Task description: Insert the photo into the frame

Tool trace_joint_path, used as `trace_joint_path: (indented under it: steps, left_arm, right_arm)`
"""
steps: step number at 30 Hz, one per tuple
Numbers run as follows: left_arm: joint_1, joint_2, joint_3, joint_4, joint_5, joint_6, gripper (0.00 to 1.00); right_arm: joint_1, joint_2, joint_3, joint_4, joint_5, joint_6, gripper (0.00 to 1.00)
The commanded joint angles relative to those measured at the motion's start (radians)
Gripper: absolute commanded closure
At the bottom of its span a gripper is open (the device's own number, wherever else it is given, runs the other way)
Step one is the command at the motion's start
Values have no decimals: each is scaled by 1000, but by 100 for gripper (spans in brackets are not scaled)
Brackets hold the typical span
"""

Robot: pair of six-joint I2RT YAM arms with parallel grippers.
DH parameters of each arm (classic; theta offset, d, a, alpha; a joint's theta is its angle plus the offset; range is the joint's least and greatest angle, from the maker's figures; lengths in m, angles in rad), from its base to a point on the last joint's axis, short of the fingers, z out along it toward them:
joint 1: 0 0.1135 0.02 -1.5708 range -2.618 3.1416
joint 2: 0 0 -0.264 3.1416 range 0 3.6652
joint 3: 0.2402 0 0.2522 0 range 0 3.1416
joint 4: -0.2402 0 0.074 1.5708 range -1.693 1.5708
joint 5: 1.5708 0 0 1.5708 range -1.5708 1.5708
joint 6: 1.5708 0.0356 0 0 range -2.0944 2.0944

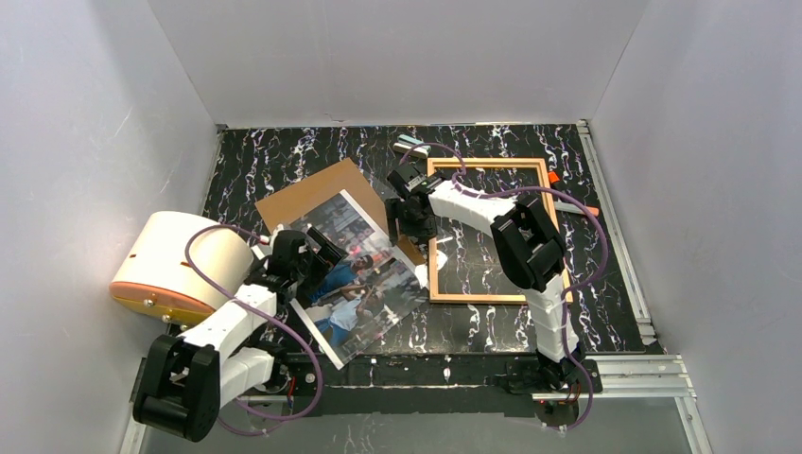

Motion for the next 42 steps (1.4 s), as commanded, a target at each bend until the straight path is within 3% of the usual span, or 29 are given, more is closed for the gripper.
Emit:
trace_joint_path:
  steps: [1, 6, 11, 15, 20, 26, 32, 42]
  left_arm:
    - [22, -32, 51, -210, -68, 55, 4]
    - [22, -28, 140, -215, 8, 160, 4]
    - [22, 58, 189, -105, 156, 198, 12]
    - [21, 121, 235, -179, 64, 222, 20]
    - [23, 203, 263, -296, -49, 278, 28]
    - [23, 275, 284, -381, -154, 334, 31]
    - [30, 305, 319, -435, -219, 349, 32]
    - [35, 325, 381, -440, -225, 358, 31]
  right_arm:
    - [29, 142, -64, 59, -254, 62, 22]
    - [32, 136, -53, 104, -350, 85, 23]
    - [7, 132, 67, 87, -242, 38, 23]
    - [-26, 133, 130, 123, -169, 23, 23]
    - [-68, 128, 163, 193, -184, 6, 24]
    - [-96, 131, 181, 248, -133, -62, 23]
    - [-108, 211, 274, 138, -47, -110, 24]
    - [-133, 247, 254, -43, -325, -215, 23]
